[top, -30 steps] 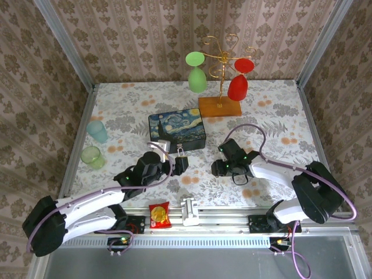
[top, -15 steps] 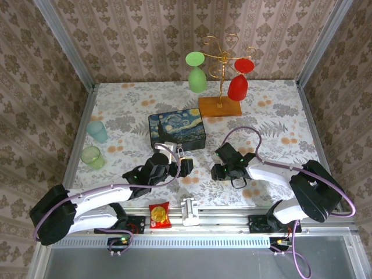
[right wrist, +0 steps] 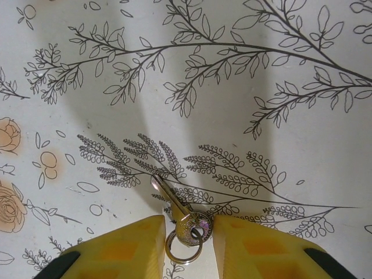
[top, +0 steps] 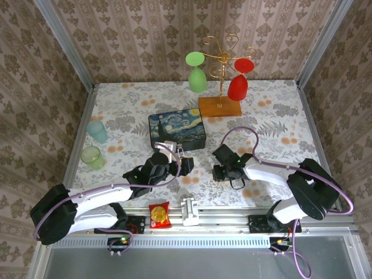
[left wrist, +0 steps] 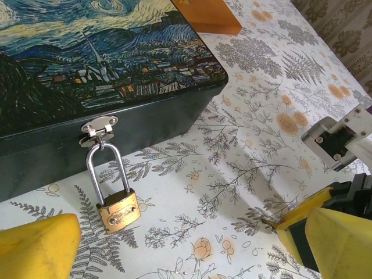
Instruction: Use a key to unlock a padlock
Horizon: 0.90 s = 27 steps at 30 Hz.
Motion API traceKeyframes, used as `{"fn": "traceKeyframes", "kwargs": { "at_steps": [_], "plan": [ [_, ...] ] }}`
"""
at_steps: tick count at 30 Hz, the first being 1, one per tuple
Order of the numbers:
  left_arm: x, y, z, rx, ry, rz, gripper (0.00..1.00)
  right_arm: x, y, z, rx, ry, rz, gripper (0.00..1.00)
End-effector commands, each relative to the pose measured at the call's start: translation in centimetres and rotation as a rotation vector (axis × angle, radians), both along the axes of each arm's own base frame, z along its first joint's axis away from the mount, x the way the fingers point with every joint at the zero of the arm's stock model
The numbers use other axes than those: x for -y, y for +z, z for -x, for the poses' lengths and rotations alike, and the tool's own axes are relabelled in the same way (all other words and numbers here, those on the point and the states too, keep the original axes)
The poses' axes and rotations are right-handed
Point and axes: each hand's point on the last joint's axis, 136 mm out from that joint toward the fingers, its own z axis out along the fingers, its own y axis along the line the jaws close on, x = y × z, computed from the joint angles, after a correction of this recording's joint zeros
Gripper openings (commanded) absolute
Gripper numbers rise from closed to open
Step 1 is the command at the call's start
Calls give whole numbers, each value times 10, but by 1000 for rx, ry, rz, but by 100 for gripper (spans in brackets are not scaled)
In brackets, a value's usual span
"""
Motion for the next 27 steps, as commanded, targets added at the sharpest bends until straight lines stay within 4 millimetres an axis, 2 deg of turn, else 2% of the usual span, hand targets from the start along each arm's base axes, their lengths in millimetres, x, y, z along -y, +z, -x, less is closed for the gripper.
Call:
{"fn": "traceKeyframes", "kwargs": {
  "at_steps": [1, 7, 17, 23, 27],
  "plan": [
    [3, 4, -2, 11, 13, 20, 100, -2, -11, 6, -31, 35, 42, 28],
    [8, 3, -5, 11, 9, 21, 100, 1, -14, 5, -23, 83, 87, 16],
    [33, 1, -9, -18, -33, 64, 100, -6, -12, 2, -3, 141, 67, 0],
    [40, 17, -10, 2, -32, 211, 100, -18, 10, -1, 36, 149, -57, 0],
    [32, 36, -8, 35, 9, 419, 100, -25, 37, -5, 84, 121, -180, 0]
  ]
}}
